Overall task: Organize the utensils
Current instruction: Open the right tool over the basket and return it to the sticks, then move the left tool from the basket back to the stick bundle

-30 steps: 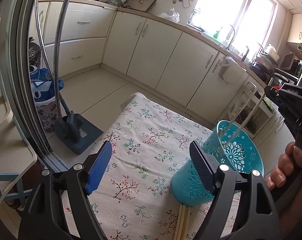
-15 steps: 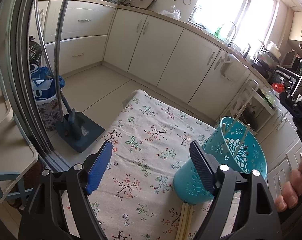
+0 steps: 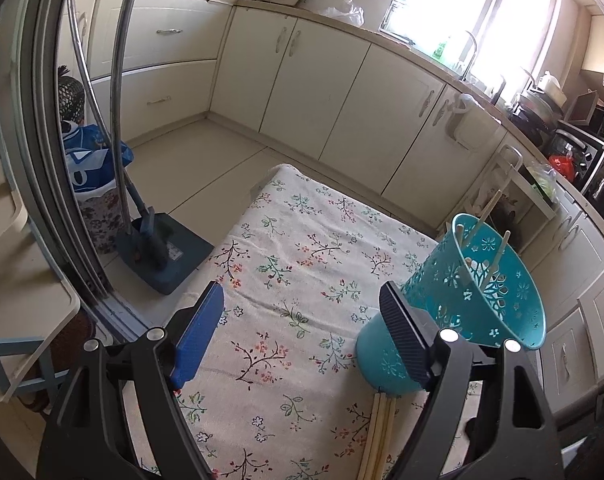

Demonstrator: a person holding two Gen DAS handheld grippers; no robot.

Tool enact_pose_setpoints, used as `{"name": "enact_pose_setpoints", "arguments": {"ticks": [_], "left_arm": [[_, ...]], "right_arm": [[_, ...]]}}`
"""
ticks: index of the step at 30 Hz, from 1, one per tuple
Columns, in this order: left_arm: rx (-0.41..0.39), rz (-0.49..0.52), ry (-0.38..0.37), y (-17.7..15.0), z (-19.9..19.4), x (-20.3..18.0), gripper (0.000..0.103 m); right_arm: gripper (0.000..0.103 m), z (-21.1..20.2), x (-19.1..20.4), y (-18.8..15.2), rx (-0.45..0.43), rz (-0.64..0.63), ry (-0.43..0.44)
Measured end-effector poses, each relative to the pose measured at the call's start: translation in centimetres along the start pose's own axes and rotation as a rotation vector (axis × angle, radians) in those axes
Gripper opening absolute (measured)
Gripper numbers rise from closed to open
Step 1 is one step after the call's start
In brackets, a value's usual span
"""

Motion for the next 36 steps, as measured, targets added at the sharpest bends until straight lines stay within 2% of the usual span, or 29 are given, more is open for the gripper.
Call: {"name": "enact_pose_setpoints", "arguments": {"ticks": [4, 8, 17, 20, 27, 32, 36], "left_arm": [[0.018, 0.008, 0.017, -0.1, 0.4, 0.3, 0.077], [0.034, 0.006, 0.021, 0.0, 0.8, 0.5, 0.077], [0.057, 0.064, 0.028, -0.5, 1.4, -0.1, 0.078], [0.082, 0.1, 0.039, -1.0, 1.9, -0.4, 0.079], [0.174, 0.218, 0.058, -3.0, 3.6, -1.2, 0.079], [0.278, 0.327, 0.059, -5.6, 5.0, -2.3, 0.079], [0.307, 0.412, 0.066, -7.3, 5.3, -3.5, 0.079]], "right_arm": [[0.008, 3.0, 0.9, -1.8, 0.085, -0.041, 0.009], [0.008, 4.6, 1.1, -2.7, 0.135, -0.074, -0.027], [0.008, 5.2, 1.5, -2.7, 0.127, -0.112, -0.031], [0.008, 5.2, 1.8, -2.7, 0.135, -0.125, -0.007], [0.008, 5.5, 2.1, -2.9, 0.147, -0.18, -0.037], [0.008, 5.2, 0.6, -2.9, 0.143, -0.146, -0.043], [0.008, 4.9, -0.8, -2.8, 0.137, -0.115, -0.043]]}}
Point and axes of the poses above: each gripper's, at about its wrist camera, not at the fingertips, and z roughly the way its jaws point, x to its left, y to its top, the point moved 1 cm from there along z, roughly the way its jaws point, and after that the axes turned 4 degrees about -z, right-handed, at the moved point
